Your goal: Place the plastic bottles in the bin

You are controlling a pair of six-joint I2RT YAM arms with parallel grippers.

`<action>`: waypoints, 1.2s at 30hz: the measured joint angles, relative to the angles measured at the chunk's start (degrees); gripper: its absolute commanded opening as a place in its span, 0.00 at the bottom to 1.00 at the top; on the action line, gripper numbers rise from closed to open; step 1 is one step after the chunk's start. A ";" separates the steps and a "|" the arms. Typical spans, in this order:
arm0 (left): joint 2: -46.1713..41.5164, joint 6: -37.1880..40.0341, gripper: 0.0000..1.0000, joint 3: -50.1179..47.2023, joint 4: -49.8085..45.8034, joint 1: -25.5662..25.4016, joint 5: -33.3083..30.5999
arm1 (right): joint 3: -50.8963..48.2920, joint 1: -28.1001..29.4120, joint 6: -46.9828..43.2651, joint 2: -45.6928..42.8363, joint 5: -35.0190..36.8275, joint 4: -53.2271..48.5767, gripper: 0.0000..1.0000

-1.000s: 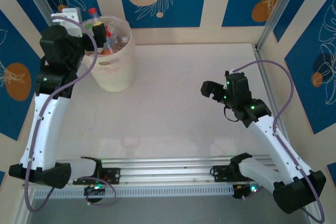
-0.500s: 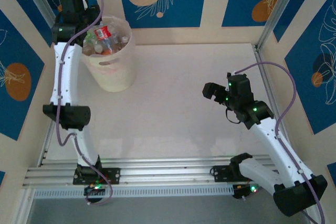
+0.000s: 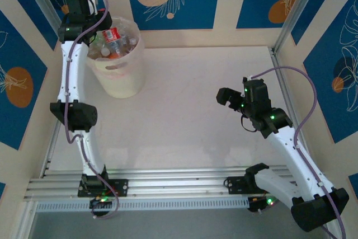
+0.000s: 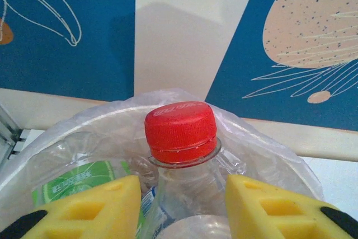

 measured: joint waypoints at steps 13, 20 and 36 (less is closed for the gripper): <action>4.17 0.11 0.46 0.09 3.67 0.02 -0.79 | 0.00 -0.09 0.17 0.00 -0.02 0.24 0.99; 4.17 0.44 0.57 0.09 3.74 0.07 -1.64 | 0.00 -0.20 0.42 0.00 -0.02 0.22 0.99; 1.92 0.83 0.78 0.09 3.28 0.28 -8.26 | -0.02 -0.37 0.59 0.00 -0.28 0.24 0.99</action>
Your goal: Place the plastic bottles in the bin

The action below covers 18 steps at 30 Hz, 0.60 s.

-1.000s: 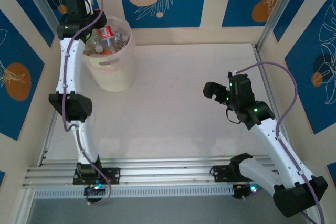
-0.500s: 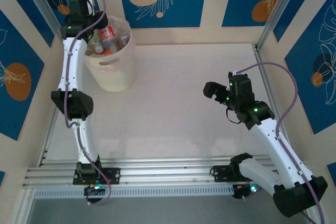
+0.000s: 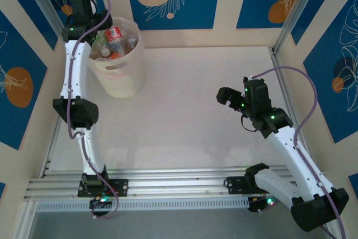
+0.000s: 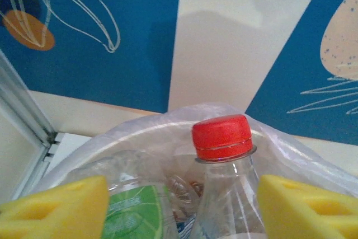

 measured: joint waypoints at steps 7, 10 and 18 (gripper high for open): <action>-5.25 1.29 0.98 0.00 -0.37 0.13 -3.30 | 0.00 -0.20 -0.04 0.00 -0.39 0.35 0.99; -7.56 1.09 1.00 -0.09 -1.86 0.20 -3.41 | 0.02 -0.44 -0.24 0.00 -0.26 0.31 0.99; -31.63 -1.84 1.00 -31.23 2.84 0.20 0.28 | -0.09 -1.62 -1.64 -0.94 3.52 -1.14 0.99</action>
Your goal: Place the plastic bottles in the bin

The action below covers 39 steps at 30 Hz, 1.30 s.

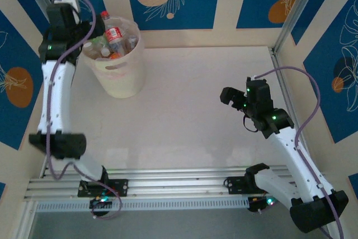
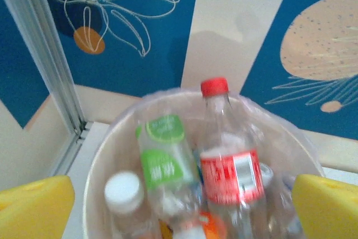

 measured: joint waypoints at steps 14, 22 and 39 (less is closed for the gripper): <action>-52.70 -8.63 0.99 -66.51 16.52 -3.28 6.01 | -13.60 -0.50 -9.70 -7.76 10.91 9.35 0.99; -57.66 -3.37 1.00 -88.72 30.49 -3.56 4.09 | -20.26 -0.87 -18.84 -7.17 15.04 20.15 0.99; -22.84 13.51 0.99 -96.74 74.31 -3.54 2.56 | -35.82 -14.10 -27.10 1.53 2.93 53.96 0.99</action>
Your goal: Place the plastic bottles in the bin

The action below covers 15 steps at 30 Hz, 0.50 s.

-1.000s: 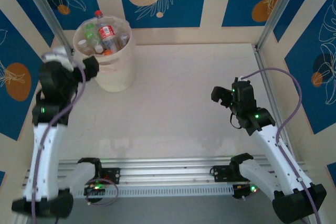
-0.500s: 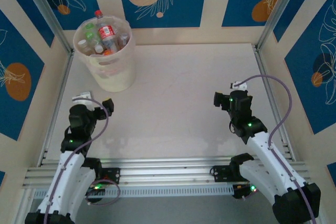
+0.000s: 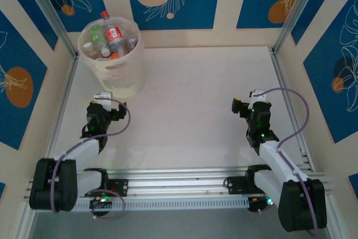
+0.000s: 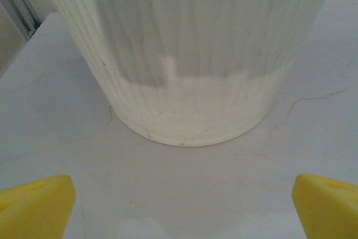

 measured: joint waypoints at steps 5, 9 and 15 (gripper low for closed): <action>8.31 0.07 1.00 -0.15 7.43 0.00 0.31 | -0.44 -1.95 0.00 6.16 -3.98 6.56 0.99; 13.53 0.28 1.00 -0.11 12.83 0.00 0.85 | -0.48 -2.34 -0.02 11.04 -6.73 11.34 0.99; 21.05 1.29 0.99 2.47 13.86 0.04 2.40 | -0.50 -3.04 -0.04 17.42 -11.30 18.29 0.99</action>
